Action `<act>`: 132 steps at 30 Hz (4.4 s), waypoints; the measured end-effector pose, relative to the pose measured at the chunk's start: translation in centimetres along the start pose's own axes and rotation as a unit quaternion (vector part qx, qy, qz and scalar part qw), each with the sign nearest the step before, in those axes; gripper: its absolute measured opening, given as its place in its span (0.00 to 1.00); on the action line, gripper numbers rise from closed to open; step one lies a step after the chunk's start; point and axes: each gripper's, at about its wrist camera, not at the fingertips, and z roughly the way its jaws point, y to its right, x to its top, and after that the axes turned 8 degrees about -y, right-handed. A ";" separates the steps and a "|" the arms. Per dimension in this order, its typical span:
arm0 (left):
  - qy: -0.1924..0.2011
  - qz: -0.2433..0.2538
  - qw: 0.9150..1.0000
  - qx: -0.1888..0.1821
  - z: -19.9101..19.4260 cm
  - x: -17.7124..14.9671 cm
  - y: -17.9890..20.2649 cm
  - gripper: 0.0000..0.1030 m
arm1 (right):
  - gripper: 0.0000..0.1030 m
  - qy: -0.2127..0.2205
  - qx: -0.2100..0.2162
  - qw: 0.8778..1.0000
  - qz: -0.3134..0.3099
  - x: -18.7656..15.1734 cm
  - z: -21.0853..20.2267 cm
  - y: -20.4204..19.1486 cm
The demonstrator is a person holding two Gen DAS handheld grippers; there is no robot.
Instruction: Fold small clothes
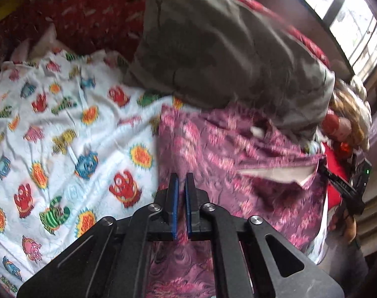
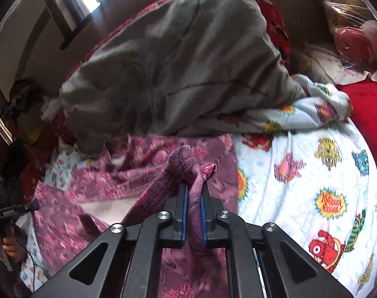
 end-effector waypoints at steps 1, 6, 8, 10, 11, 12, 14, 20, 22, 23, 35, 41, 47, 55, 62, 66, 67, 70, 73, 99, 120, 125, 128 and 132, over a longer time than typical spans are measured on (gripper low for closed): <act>0.008 -0.005 1.000 -0.002 -0.2 0.5 0.0 0.01 | 0.07 0.005 0.006 1.000 0.006 0.4 -0.2 0.0; 0.031 -0.043 0.999 -0.008 0.7 4.1 -0.9 0.00 | 0.03 0.036 0.020 0.998 0.042 3.1 -0.1 0.4; 0.006 -0.058 0.998 -0.028 2.4 5.2 -1.7 0.00 | 0.00 0.046 0.026 0.996 0.066 4.0 0.3 1.2; -0.017 -0.063 0.997 -0.028 3.6 5.3 -2.5 0.00 | 0.00 0.036 0.038 0.994 0.098 4.8 1.0 2.6; -0.033 -0.065 0.997 -0.034 4.3 5.0 -3.2 0.00 | 0.03 0.028 0.048 0.992 0.109 4.8 1.3 3.1; -0.042 -0.070 0.996 -0.032 4.7 4.6 -3.6 0.01 | 0.06 0.017 0.060 0.991 0.115 4.8 1.8 3.6; -0.064 -0.079 0.994 -0.034 5.9 3.8 -4.9 0.11 | 0.08 0.002 0.064 0.992 0.113 4.3 2.3 4.0; -0.143 -0.137 0.976 -0.089 9.9 1.0 -7.8 0.43 | 0.40 -0.036 0.051 0.990 0.127 2.3 4.5 4.8; -0.161 -0.140 0.969 -0.122 10.6 0.2 -7.5 0.44 | 0.40 -0.044 0.057 0.989 0.128 1.9 5.3 4.6; -0.157 -0.135 0.971 -0.121 10.5 -0.1 -7.1 0.44 | 0.40 -0.048 0.053 0.990 0.120 1.8 5.7 4.2; -0.005 -0.011 1.000 -0.012 1.3 -1.8 -1.4 0.03 | 0.05 0.019 0.009 1.000 0.016 0.8 0.8 0.1; 0.037 -0.027 0.999 -0.020 -1.4 -0.4 -0.9 0.03 | 0.05 0.058 0.018 0.998 0.029 1.9 -2.7 0.4; 0.049 -0.056 0.997 -0.015 0.4 3.8 -1.0 0.03 | 0.05 0.080 0.024 0.994 0.063 4.9 -2.6 1.4; -0.010 -0.077 0.997 0.021 9.0 7.4 -1.9 0.03 | 0.05 0.058 -0.005 0.994 0.095 7.2 3.5 3.0; -0.056 -0.117 0.991 0.021 12.8 6.2 -4.7 0.10 | 0.06 -0.023 -0.049 0.986 0.161 5.3 9.5 6.4; -0.037 -0.114 0.993 0.009 9.1 5.0 -5.0 0.10 | 0.13 0.012 -0.089 0.986 0.140 4.8 6.6 5.1; -0.025 -0.110 0.994 0.003 7.9 4.5 -4.7 0.10 | 0.13 0.028 -0.078 0.988 0.128 4.7 5.5 4.5; -0.007 -0.078 0.997 -0.010 5.4 2.1 -2.4 0.15 | 0.16 0.047 -0.018 0.995 0.087 3.6 3.3 2.2; -0.026 -0.050 0.998 0.016 6.7 -0.4 0.0 0.27 | 0.23 -0.011 0.000 0.998 0.055 1.8 5.2 0.4; -0.088 -0.037 0.987 0.131 4.6 -11.9 1.7 0.45 | 0.07 -0.076 -0.010 0.988 0.132 -11.2 -3.9 4.4; -0.073 -0.030 0.990 0.113 5.6 -13.5 1.4 0.47 | 0.30 -0.046 -0.059 0.995 0.068 -11.2 -1.4 -0.5; -0.041 -0.029 0.998 0.037 2.4 -12.3 2.0 0.47 | 0.32 -0.019 -0.080 0.995 0.051 -10.5 -1.1 -3.7; -0.020 -0.022 0.999 0.033 2.2 -8.9 3.4 0.47 | 0.32 -0.004 -0.054 0.998 0.016 -8.4 -0.5 -7.1; -0.029 -0.018 0.996 0.085 6.3 -4.7 4.1 0.48 | 0.32 -0.015 -0.035 0.999 -0.008 -6.9 2.8 -10.8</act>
